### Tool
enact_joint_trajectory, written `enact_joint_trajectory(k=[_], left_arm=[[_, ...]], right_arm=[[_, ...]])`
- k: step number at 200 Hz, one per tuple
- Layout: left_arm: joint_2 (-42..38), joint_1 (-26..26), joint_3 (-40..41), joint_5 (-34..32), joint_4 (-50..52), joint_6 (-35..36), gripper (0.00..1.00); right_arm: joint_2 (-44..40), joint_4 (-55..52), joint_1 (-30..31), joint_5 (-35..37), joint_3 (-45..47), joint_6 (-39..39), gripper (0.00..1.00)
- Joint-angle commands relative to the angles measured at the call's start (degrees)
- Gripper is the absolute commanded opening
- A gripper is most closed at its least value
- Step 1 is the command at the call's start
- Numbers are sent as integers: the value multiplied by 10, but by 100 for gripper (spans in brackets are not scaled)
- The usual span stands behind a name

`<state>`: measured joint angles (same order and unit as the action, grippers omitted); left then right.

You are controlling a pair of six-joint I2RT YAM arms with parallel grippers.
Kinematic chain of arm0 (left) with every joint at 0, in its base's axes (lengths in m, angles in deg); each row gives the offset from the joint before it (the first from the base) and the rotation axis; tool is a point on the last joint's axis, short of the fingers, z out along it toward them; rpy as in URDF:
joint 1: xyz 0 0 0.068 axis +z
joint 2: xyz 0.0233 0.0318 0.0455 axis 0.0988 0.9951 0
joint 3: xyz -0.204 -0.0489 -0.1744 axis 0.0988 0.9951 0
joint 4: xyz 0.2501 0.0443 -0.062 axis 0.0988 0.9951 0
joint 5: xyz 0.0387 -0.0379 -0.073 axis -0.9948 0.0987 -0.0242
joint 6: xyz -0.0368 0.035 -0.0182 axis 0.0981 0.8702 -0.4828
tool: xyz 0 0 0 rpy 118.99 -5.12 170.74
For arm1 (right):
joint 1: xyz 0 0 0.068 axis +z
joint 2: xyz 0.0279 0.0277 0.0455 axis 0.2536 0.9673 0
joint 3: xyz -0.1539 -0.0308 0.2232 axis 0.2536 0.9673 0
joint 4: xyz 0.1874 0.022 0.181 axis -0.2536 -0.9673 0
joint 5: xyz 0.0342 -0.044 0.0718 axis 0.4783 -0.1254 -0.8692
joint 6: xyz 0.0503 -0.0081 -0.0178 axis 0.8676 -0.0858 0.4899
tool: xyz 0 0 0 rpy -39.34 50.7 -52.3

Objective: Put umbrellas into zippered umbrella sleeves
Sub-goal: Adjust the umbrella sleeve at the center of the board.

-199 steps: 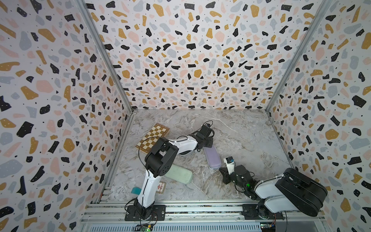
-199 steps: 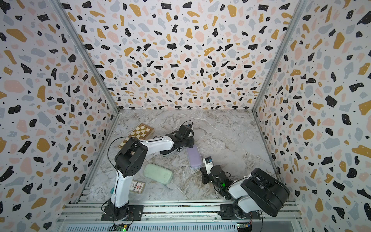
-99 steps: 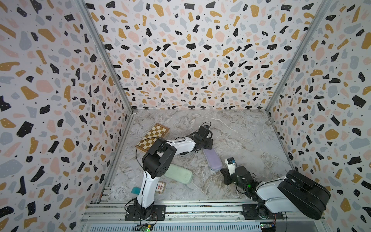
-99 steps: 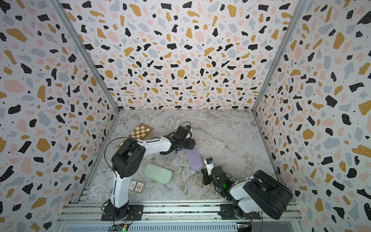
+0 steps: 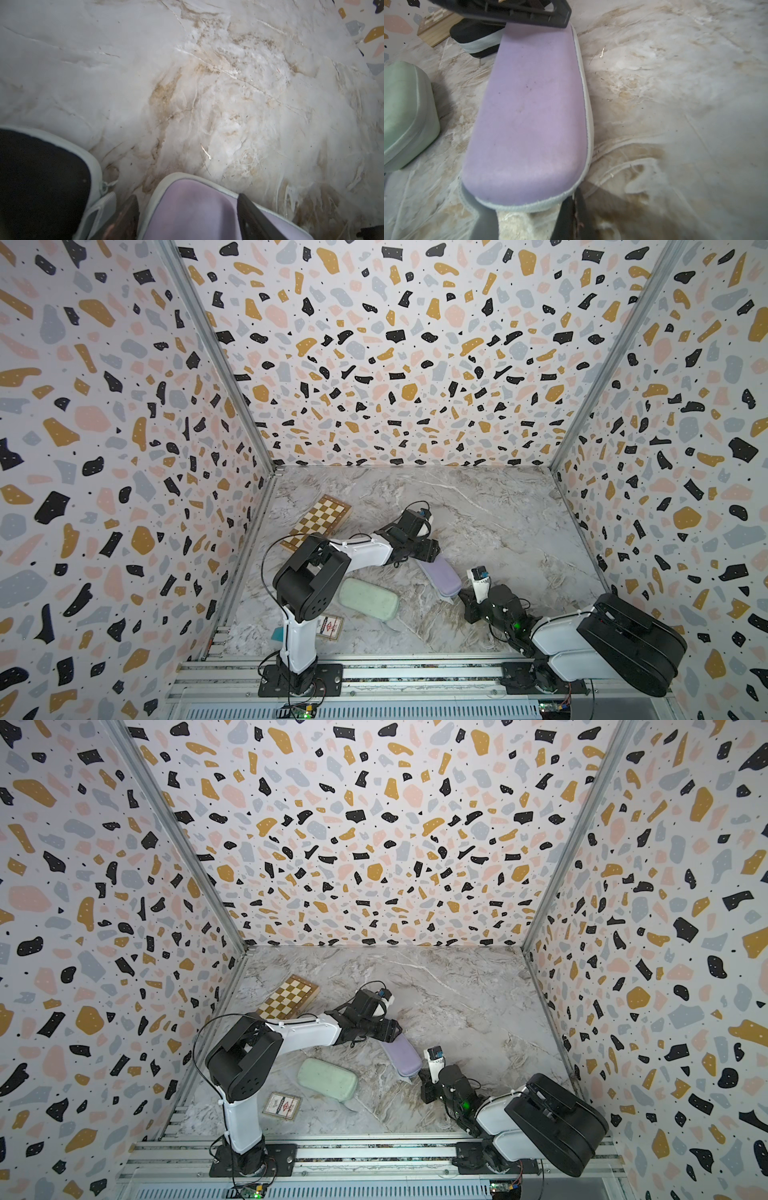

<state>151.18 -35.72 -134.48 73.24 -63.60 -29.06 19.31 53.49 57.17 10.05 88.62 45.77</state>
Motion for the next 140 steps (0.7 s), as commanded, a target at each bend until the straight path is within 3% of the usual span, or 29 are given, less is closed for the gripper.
enact_joint_trajectory(k=[1, 35, 108, 140], left_arm=[[-18, -10, 14, 52, -26, -7, 84], [-40, -5, 37, 32, -22, -8, 84], [-72, 2, 92, 55, -63, -25, 83], [-71, -1, 113, -21, -50, -31, 68]], right_arm=[[-5, -8, -2, 3, 0, 2, 0], [-8, -8, -1, 1, 3, 3, 0], [-8, -9, 1, 0, 2, 2, 0], [-23, -19, 18, 5, 4, -2, 0]])
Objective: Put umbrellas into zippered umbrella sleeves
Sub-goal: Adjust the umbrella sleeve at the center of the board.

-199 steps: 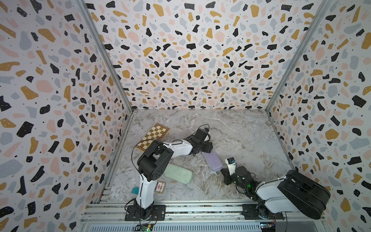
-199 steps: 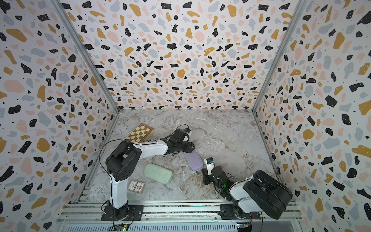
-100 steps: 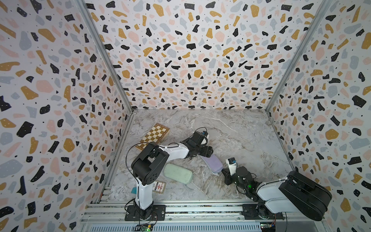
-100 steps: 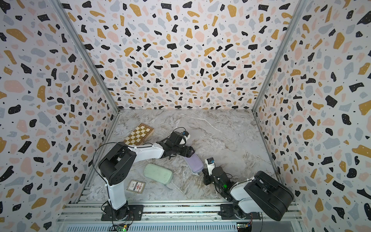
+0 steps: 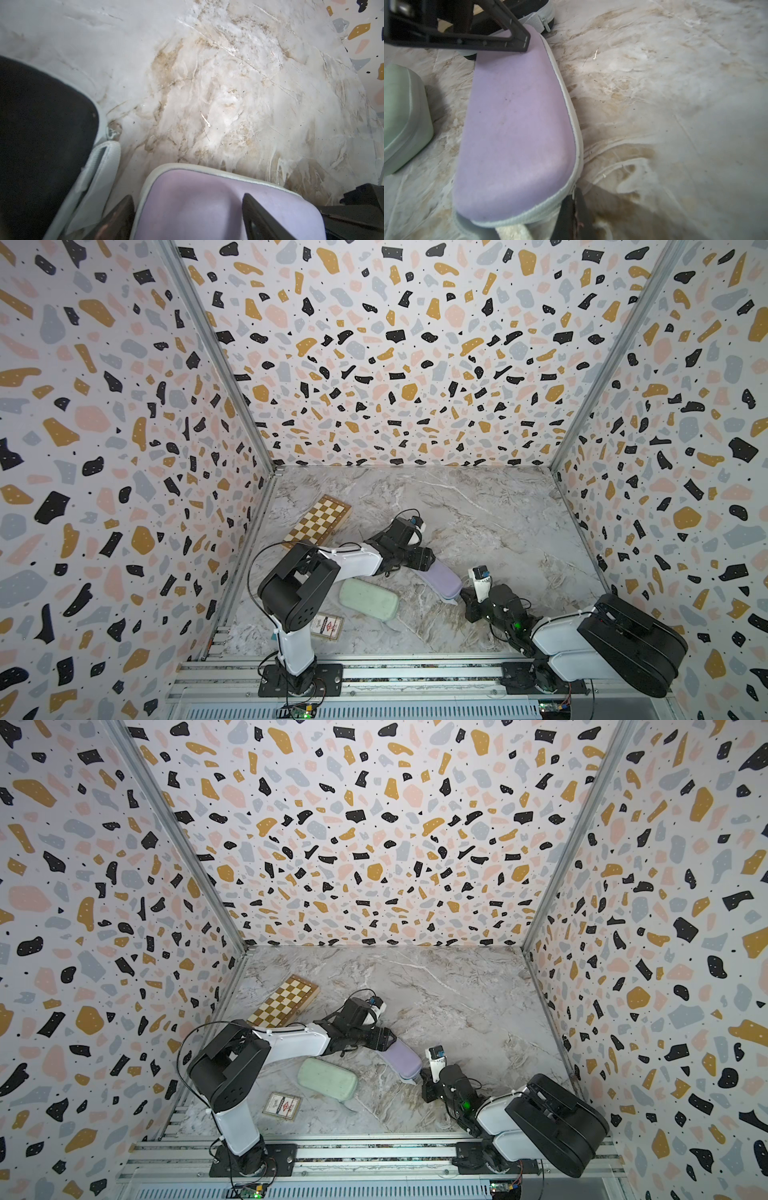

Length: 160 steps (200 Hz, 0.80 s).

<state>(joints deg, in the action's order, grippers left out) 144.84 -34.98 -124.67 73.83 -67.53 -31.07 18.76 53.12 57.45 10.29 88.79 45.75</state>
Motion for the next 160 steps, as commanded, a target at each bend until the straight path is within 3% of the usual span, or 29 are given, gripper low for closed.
enact_joint_trajectory(k=[1, 38, 104, 143, 160], left_arm=[[-7, -9, 15, -30, -10, -12, 67], [5, -15, 24, -89, -2, -21, 48], [43, -20, 8, -89, 4, -30, 15], [43, -25, 2, -99, 9, -36, 9], [28, -24, -6, -93, 17, -29, 20]], right_arm=[[-18, -15, 16, 4, 3, -2, 0], [-45, -21, 26, 10, 14, 7, 0], [-63, -37, 60, 17, 18, 15, 0], [-83, -44, 71, 32, 22, 22, 0], [-76, -51, 68, 50, 15, 16, 0]])
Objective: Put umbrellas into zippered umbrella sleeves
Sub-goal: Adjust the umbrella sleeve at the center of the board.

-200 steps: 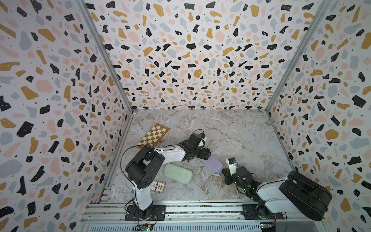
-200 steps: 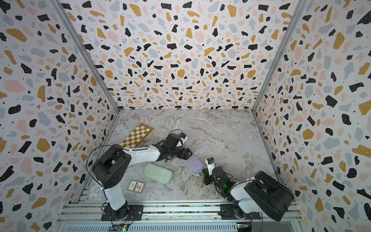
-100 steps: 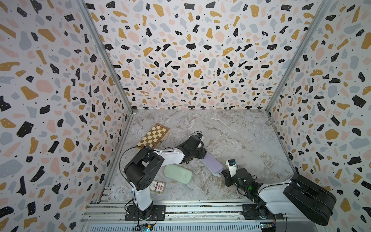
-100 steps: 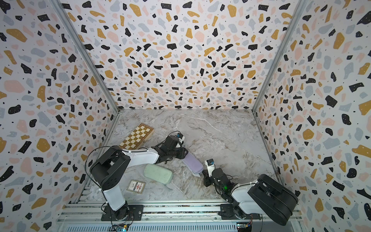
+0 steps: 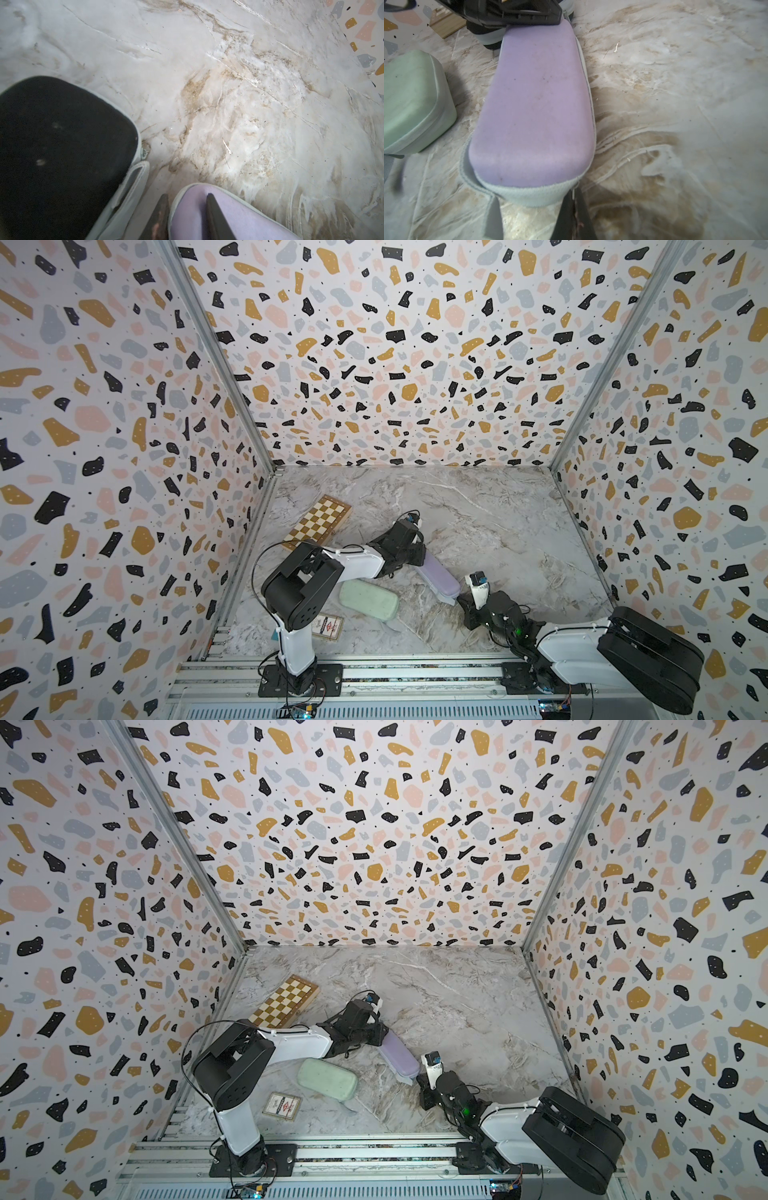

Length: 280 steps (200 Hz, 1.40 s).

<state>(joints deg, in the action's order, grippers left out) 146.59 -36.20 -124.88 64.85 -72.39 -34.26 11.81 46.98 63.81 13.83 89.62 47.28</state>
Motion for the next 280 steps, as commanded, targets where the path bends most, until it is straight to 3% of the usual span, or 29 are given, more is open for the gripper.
enact_joint_trajectory(k=[1, 30, 51, 86, 116, 141, 184, 226, 248, 280], left_arm=[[10, -13, -4, -3, 66, 3, 22], [-44, -12, -23, -35, 109, 24, 61], [-75, -13, -34, -54, 129, 40, 71], [-132, -32, -22, -77, 137, 87, 72], [-197, -118, 30, -89, 109, 193, 70], [-195, -184, 47, -129, 117, 243, 67], [-138, -230, 40, -169, 123, 241, 68], [-102, -257, 36, -190, 123, 240, 74], [-88, -274, 32, -239, 129, 235, 79], [-61, -291, 20, -258, 115, 236, 79]], right_arm=[[-6, 10, 4, 15, 6, 1, 0], [17, 27, -3, 6, 7, 2, 0], [20, 29, -4, 4, 7, 3, 0], [3, 26, -8, 5, 13, 2, 0], [13, 35, -19, -8, 12, -4, 0], [30, 50, -26, -27, 12, -3, 0], [20, 49, -28, -26, 19, -2, 0], [20, 52, -28, -26, 20, -3, 0], [20, 52, -28, -29, 20, -3, 0], [10, 48, -28, -30, 21, -5, 0]])
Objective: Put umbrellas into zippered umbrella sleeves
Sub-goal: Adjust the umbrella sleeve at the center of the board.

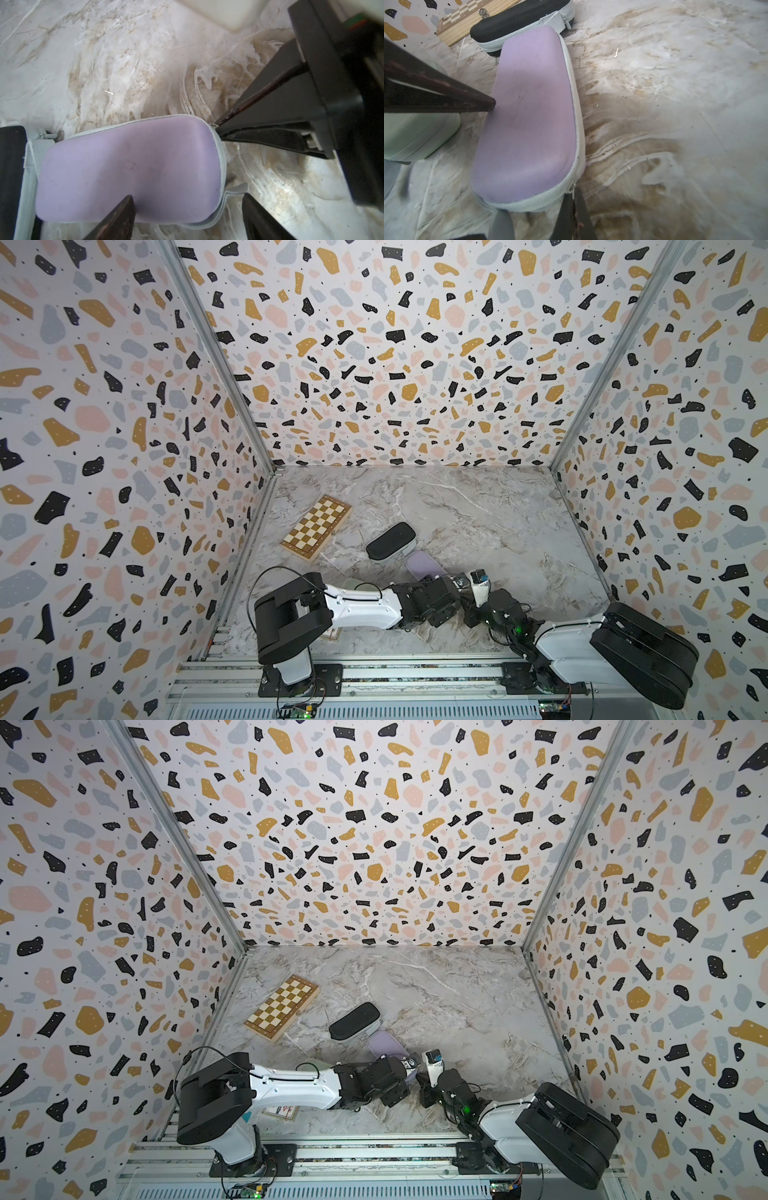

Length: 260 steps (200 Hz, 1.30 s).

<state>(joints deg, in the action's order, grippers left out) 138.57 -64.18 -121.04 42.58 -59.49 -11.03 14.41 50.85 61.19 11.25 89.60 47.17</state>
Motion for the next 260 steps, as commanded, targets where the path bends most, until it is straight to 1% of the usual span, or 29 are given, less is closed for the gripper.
enact_joint_trajectory(k=[1, 20, 49, 80, 150, 182, 208, 220, 228, 247, 260], left_arm=[[20, -11, -18, -36, -14, 3, 79], [30, -13, -18, -34, -27, 1, 78], [35, -13, -13, -13, -51, -8, 75], [47, -13, -14, -15, -62, -15, 72], [94, -13, -22, -39, -71, -34, 71], [100, -13, -20, -40, -70, -36, 60], [113, -13, -17, -39, -75, -36, 58], [123, -14, -1, -29, -95, -43, 58], [132, -16, 9, -34, -107, -50, 57], [150, -19, 28, -44, -133, -63, 48], [156, -19, 37, -40, -150, -69, 47]], right_arm=[[-17, 10, -2, -4, 21, -3, 0], [-22, 9, -2, -4, 24, -2, 0], [-15, 13, -1, -8, 22, -3, 0], [4, 24, 1, -15, 21, -3, 0], [1, 25, 1, -14, 22, -4, 0], [7, 30, 1, -17, 22, -4, 0], [12, 35, 1, -21, 23, -3, 0], [12, 35, 1, -23, 23, -2, 0], [10, 37, 1, -25, 24, -1, 0], [7, 40, 1, -27, 26, 0, 0], [7, 38, 1, -29, 25, 0, 0]])
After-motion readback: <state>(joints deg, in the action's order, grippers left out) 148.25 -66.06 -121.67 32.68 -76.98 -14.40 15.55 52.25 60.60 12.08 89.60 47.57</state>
